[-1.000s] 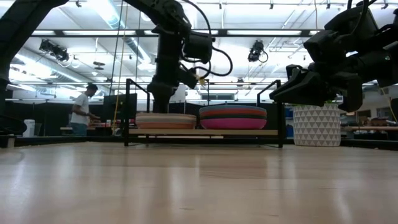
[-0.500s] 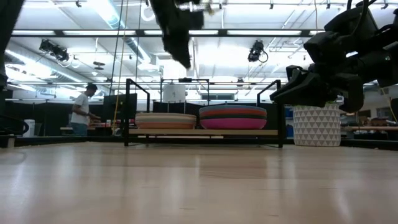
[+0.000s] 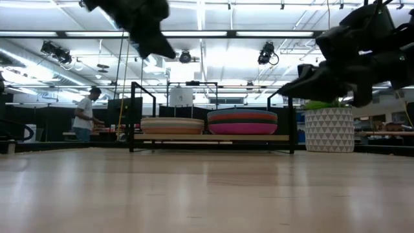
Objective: Place and stack plates onto a shelf
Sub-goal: Return to Home Position
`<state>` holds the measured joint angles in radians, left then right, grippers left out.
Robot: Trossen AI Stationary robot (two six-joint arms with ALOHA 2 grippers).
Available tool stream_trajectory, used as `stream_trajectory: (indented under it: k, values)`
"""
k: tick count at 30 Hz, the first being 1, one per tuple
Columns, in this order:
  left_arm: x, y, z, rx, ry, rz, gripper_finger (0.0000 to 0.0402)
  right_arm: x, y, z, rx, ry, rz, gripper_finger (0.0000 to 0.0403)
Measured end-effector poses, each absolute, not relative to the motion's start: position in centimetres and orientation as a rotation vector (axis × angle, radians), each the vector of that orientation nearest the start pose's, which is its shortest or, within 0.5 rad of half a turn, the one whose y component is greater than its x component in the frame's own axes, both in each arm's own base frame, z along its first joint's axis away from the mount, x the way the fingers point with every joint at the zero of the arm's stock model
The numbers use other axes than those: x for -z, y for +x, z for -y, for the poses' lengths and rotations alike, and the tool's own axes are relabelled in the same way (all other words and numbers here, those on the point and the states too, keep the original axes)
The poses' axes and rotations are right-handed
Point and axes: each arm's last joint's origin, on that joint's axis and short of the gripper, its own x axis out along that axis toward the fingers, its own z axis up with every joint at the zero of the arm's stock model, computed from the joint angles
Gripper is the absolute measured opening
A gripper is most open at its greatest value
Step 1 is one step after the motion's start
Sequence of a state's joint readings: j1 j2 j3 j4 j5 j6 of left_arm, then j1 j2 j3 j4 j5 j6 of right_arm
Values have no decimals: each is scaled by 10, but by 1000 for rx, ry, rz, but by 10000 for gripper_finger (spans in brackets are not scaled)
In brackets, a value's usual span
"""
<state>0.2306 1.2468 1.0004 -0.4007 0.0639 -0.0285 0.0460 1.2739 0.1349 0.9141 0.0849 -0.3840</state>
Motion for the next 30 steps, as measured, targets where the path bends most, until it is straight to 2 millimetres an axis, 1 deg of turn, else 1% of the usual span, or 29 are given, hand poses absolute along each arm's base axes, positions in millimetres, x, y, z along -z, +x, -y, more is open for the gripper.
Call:
stream_trajectory:
  k: [5, 8, 12, 16, 22, 30]
  values:
    - [-272, 230, -52, -187, -176, -511, 16, -145, 195, -6, 31, -414, -148, 86]
    - [-261, 217, -48, -188, -185, -441, 13, -150, 196, -5, 84, -371, -105, 86]
    - [-249, 203, -45, -187, -199, -407, 12, -153, 195, -4, 114, -334, -91, 86]
    - [-240, 194, -43, -204, -201, -395, 12, -154, 193, -4, 112, -315, -109, 86]
    - [-232, 184, -41, -200, -188, -308, 12, -163, 184, -4, 102, -310, -118, 86]
    - [-213, 173, -39, -211, -186, -251, 12, -171, 173, -4, 68, -303, -124, 86]
